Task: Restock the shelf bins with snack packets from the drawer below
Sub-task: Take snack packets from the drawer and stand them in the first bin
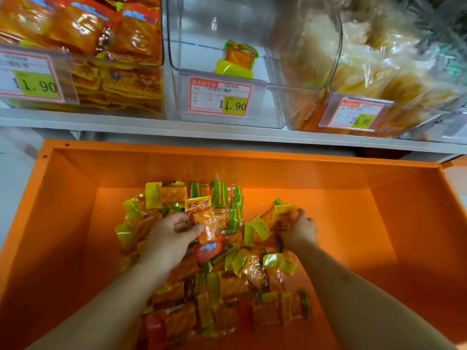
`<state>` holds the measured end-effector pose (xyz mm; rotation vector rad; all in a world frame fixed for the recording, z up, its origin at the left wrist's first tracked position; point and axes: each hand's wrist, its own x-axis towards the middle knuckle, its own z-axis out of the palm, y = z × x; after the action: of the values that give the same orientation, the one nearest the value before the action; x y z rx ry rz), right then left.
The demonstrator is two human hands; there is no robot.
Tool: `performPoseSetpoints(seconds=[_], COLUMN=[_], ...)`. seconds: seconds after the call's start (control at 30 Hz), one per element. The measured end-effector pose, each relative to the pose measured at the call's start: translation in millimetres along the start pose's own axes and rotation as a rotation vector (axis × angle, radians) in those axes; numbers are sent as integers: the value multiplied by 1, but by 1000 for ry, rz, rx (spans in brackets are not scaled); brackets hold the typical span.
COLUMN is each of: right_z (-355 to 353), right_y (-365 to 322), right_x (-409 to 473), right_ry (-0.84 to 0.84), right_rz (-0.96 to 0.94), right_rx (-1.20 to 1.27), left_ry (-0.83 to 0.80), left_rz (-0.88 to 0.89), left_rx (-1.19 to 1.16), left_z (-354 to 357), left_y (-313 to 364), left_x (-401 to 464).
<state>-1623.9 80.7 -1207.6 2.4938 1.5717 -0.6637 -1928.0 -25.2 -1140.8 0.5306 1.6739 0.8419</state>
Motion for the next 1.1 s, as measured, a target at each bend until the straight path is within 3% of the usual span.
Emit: performPoseSetpoints(seconds=[0.07,0.17,0.3,0.47,0.63,0.73,0.83,0.97,1.1], right_z=[-1,-11,-33,-100,-180,-214,-234,-237,-219], right_y=[-3,-9,-24,-72,-118,-125,-123,-128,-138], right_x=[-3,-4,-18,-69,-154,-208,-250,-296,-328], right_ry=[38,-32,-308,-615,-731,-632,-430,100,281], right_rz=[30,-42,-107,-289,-547,-678,-731,-950,-1060], right_rx=[-1,99,457,622,732,796,872,639,518], left_ry=[13,32,1,-67,-84,-104,-120,-97,-106], left_rz=[2,12,-46,-18,140,255,315,402,445], left_rx=[27,37,-19,-44,-17,11,52,-17,-146], left_z=[-1,-4,-5,-19,-51,-69,-85,-97,-93], left_y=[-2,1,17,51,111,144,166,173,172], left_x=[2,0,-8,-37,-83,-117,-155,-198,-224])
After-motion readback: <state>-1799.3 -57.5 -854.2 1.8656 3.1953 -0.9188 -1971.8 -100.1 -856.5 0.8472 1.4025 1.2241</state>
